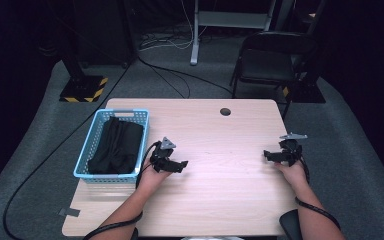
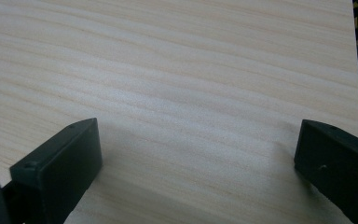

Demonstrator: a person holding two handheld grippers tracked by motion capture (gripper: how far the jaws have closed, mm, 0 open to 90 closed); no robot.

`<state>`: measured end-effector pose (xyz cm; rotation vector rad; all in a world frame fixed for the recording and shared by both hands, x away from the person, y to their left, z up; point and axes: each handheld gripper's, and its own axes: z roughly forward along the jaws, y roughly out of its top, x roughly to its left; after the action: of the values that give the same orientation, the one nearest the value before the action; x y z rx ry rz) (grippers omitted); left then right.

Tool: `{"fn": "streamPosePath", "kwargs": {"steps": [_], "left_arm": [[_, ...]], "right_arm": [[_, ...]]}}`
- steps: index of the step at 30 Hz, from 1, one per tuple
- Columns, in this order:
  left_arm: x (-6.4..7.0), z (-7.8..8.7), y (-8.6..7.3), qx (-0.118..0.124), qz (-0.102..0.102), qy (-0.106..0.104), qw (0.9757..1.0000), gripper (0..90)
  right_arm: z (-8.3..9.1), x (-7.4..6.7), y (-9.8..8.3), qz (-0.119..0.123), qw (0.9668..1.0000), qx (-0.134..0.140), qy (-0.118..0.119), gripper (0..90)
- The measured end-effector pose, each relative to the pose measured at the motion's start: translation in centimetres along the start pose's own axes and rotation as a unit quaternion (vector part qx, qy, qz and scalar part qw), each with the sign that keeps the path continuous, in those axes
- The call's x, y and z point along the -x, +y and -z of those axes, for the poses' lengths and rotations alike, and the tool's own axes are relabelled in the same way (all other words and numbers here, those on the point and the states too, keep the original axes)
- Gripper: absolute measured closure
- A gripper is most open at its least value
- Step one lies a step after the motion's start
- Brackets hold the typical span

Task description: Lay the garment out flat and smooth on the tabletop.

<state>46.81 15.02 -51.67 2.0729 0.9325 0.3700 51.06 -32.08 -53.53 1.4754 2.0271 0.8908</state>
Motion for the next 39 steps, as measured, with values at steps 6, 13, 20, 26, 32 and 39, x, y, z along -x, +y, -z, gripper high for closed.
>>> {"fn": "streamPosePath", "kwargs": {"steps": [6,13,20,26,32,39], "left_arm": [[0.0,0.6,0.2,0.013,-0.007,-0.001,0.9999,10.2],[0.4,0.9,0.2,0.01,-0.024,-0.002,0.9997,2.9],[1.1,0.8,0.4,0.005,-0.036,-0.013,0.9992,0.0],[1.5,1.4,0.7,0.011,-0.031,-0.02,0.9992,1.3],[1.5,1.9,0.9,0.015,-0.029,-0.025,0.9992,1.3],[1.5,2.4,1.0,0.017,-0.021,-0.03,0.9992,2.2]], "right_arm": [[0.0,0.0,0.0,0.0,1.0,0.0,0.001,0.0],[0.0,0.0,0.0,0.0,1.0,0.0,0.001,0.0],[0.0,0.0,0.0,0.0,1.0,0.0,0.001,0.0],[0.0,0.0,0.0,0.0,1.0,0.0,0.001,0.0],[0.0,0.0,0.0,0.001,1.0,0.0,0.002,0.0],[0.0,0.0,0.0,0.001,1.0,0.0,0.002,0.0]]}}
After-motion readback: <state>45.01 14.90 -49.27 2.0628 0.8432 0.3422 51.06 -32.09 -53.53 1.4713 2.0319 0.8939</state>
